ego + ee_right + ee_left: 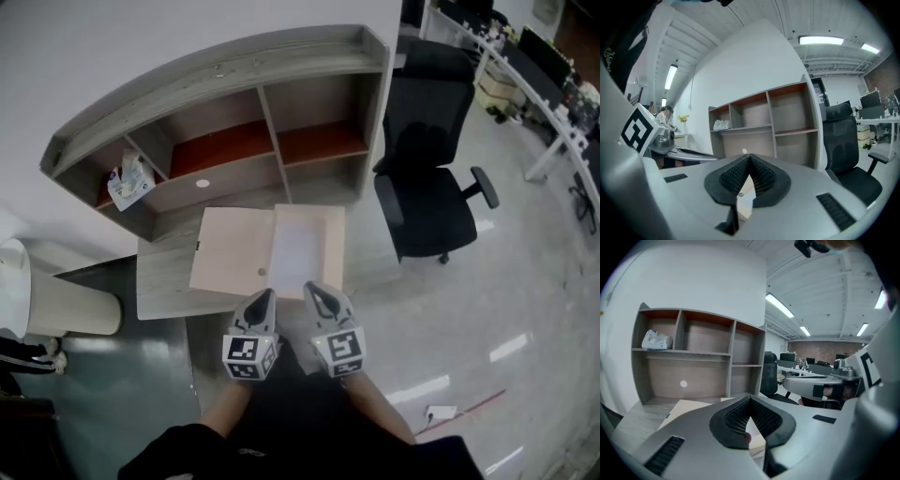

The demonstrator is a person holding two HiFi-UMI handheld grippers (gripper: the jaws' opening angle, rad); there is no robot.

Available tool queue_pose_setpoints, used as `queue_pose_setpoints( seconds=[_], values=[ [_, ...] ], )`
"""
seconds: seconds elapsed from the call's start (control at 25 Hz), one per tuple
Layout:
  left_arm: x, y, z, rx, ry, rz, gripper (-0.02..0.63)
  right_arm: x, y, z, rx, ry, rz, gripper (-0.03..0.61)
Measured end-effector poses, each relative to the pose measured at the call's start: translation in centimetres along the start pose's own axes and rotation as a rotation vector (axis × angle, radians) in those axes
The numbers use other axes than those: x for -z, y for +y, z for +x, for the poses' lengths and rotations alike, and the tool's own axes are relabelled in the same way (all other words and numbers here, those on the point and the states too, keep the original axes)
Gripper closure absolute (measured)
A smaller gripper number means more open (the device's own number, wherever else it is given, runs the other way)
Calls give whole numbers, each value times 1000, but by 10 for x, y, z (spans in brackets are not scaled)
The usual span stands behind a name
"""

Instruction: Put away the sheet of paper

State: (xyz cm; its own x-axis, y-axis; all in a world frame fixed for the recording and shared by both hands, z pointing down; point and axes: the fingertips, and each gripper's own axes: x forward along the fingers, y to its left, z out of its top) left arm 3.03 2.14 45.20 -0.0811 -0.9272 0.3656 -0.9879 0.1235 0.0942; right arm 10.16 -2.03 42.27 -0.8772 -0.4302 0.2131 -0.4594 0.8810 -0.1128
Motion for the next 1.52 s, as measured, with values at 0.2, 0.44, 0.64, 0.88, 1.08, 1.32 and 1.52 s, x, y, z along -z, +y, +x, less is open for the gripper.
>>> queue_pose_setpoints(
  seconds=[0.2,0.44,0.64,0.88,1.08,1.32,1.52],
  values=[
    [-1,-21,-22,-55,-13,6,569,-2,5,-26,-48,-10,33,561],
    [-1,-25,-43,-92,-13,-19,569,-5,10,-32,-89,-16,11,561],
    [-4,-26,-56,-112,-29,-40,569,-14,12,-34,-88,-26,-74,561],
    [-12,-28,-58,-127,-70,-26,569,-16,19,-43,-103,-26,-77,561],
    [-14,-27,-57,-134,-71,-35,569,-22,18,-46,-106,-35,-98,561],
    [-17,-38,-55,-100,-55,23,569,-26,14,-49,-84,-67,-84,561],
    [-15,-49,-50,-108,-47,7,569,-23,4,-61,-77,-63,-48,561]
  ],
)
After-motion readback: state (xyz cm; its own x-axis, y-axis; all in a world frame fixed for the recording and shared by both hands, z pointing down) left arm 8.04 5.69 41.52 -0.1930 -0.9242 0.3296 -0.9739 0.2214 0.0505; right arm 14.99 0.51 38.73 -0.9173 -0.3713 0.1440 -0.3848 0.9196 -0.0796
